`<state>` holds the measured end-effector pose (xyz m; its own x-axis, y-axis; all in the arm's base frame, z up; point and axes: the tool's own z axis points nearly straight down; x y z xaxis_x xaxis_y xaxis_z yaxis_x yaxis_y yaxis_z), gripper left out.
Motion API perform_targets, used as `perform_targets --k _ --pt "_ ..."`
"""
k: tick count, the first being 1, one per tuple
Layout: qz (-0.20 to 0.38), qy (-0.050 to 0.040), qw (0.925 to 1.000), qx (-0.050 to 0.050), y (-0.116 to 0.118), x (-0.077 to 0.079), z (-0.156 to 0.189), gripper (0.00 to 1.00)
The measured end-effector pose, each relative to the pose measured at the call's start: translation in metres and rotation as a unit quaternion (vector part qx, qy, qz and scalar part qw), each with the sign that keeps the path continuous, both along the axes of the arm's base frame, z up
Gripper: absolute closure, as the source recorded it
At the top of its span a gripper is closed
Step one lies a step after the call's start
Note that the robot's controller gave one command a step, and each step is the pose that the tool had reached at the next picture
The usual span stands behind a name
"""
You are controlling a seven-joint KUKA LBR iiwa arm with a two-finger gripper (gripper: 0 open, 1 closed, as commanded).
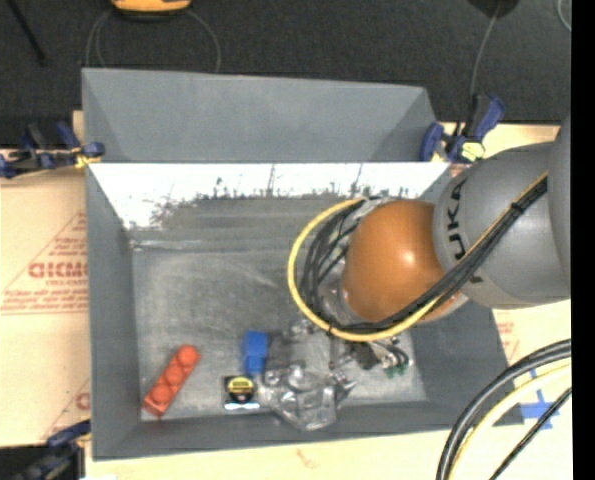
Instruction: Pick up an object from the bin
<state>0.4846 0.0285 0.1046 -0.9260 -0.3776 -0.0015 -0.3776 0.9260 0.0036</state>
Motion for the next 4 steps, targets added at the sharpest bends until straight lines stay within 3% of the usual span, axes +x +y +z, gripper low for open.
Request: perform_targets --k 1,2,3,4 --pt "0.15 -0.0058 0.9887 -0.003 0.063 0.002 -0.022 0.0" --pt "0.15 -0.0109 0.9885 -0.002 0.064 0.004 -0.02 1.0" --pt "0.215 -0.006 0.9766 -0.002 0.052 -0.006 0.139 1.0" --pt "0.064 0.0008 0.998 -0.001 0.088 0.002 0.039 1.0"
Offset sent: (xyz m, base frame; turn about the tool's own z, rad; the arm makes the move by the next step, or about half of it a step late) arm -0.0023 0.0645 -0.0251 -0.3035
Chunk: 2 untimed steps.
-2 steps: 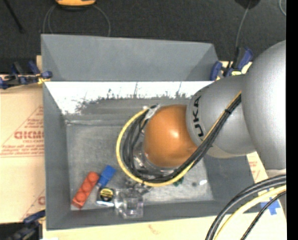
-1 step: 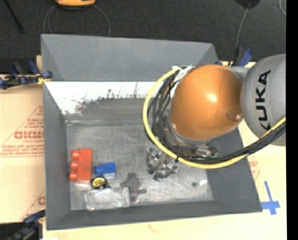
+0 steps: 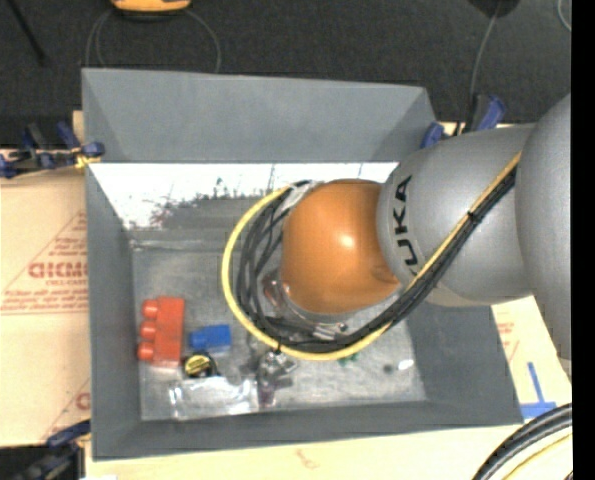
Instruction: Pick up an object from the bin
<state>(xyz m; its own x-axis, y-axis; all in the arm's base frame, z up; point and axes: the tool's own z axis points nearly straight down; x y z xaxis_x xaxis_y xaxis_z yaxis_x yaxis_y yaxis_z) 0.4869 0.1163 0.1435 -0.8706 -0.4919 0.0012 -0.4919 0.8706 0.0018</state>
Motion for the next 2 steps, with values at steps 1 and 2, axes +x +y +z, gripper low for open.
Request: perform_targets --k 1,2 --pt "0.0 -0.0012 1.0 0.0 0.0 0.001 0.001 0.0" --pt "-0.006 -0.0082 0.9999 0.002 -0.033 0.004 -0.071 0.0"
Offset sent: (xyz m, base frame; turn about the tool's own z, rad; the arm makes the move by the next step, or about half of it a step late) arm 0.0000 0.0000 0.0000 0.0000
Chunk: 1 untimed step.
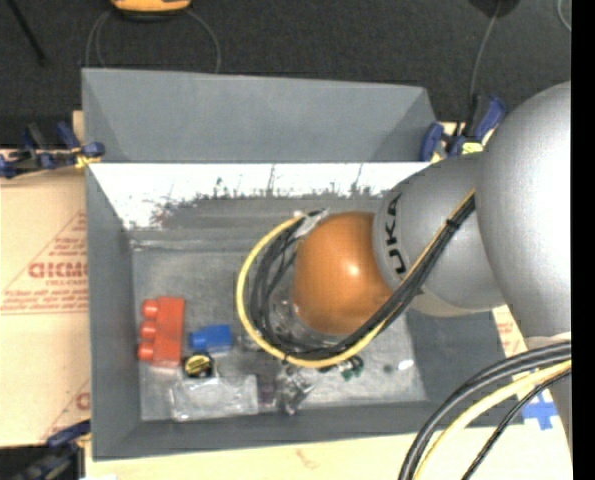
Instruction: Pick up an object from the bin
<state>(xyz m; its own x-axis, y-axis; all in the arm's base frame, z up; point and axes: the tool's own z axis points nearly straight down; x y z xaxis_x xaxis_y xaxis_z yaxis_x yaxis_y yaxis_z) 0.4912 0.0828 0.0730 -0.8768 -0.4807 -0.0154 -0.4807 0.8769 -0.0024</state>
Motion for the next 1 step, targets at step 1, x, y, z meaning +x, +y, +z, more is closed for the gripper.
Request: perform_targets --k 1 --pt "0.001 0.0024 1.0 -0.001 -0.0002 -0.001 0.0015 1.0"
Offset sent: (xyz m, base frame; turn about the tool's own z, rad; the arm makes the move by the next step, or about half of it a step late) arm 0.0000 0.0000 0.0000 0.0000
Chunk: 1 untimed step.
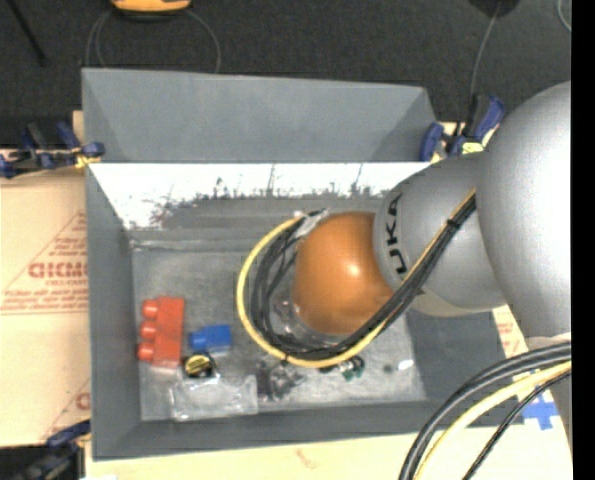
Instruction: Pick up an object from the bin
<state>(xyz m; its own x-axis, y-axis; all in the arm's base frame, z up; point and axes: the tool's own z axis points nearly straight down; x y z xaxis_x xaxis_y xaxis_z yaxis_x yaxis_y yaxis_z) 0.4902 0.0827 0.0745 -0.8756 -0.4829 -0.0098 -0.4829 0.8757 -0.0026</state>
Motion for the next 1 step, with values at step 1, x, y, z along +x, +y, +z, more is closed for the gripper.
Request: perform_targets --k 1 --pt "0.138 -0.0005 0.9905 -0.002 0.0038 0.0026 0.1538 1.0"
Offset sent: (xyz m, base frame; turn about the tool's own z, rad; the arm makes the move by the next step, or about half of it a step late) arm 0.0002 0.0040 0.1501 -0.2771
